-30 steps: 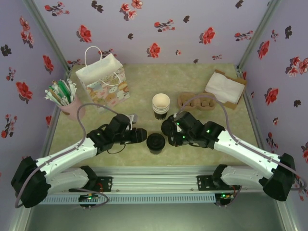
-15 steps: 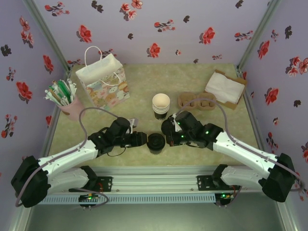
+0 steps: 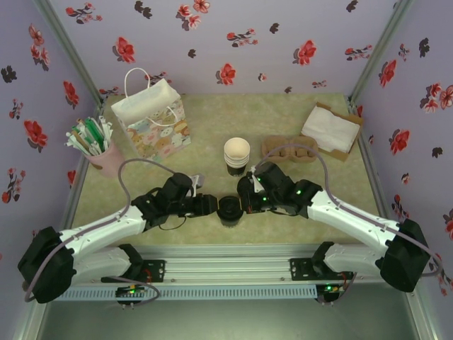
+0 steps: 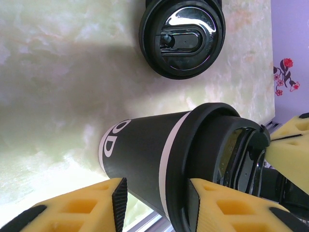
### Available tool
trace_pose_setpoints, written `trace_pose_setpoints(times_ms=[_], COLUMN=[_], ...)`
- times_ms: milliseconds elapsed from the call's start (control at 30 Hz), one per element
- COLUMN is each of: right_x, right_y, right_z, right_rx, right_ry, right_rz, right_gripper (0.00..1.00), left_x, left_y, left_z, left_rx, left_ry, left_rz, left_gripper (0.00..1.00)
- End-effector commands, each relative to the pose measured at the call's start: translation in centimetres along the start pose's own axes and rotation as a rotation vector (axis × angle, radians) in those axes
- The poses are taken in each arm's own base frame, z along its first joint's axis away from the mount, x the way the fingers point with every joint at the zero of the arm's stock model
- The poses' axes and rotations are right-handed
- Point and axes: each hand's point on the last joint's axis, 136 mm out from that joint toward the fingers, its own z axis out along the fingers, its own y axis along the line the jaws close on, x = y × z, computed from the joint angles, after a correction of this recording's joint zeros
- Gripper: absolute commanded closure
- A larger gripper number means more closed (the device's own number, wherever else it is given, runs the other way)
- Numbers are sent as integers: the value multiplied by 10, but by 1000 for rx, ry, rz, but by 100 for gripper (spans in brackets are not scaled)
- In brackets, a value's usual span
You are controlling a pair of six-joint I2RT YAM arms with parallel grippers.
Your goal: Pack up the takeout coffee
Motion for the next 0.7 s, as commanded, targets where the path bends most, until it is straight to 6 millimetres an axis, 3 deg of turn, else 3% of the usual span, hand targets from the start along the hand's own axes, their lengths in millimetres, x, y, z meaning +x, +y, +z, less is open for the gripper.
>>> trace_pose_setpoints(times_ms=[0,267,467,667], right_x=[8,6,2,5], right_y=[-11,-7,-6,-11], right_z=[9,-2,-14,-11], right_rx=[21,20,27,35], right_ry=[28,7,-25,-19], right_rz=[26,22,15,26], right_gripper=[100,100,93,95], left_x=[9,8,8,10], left_y=[2,1,1,6], left_z=[6,4,2,2], left_rx=[12,16,16,4], left_ry=[31,26,21,23], left_rz=[-9,-13,-14,-20], left_gripper=[61,61,60,60])
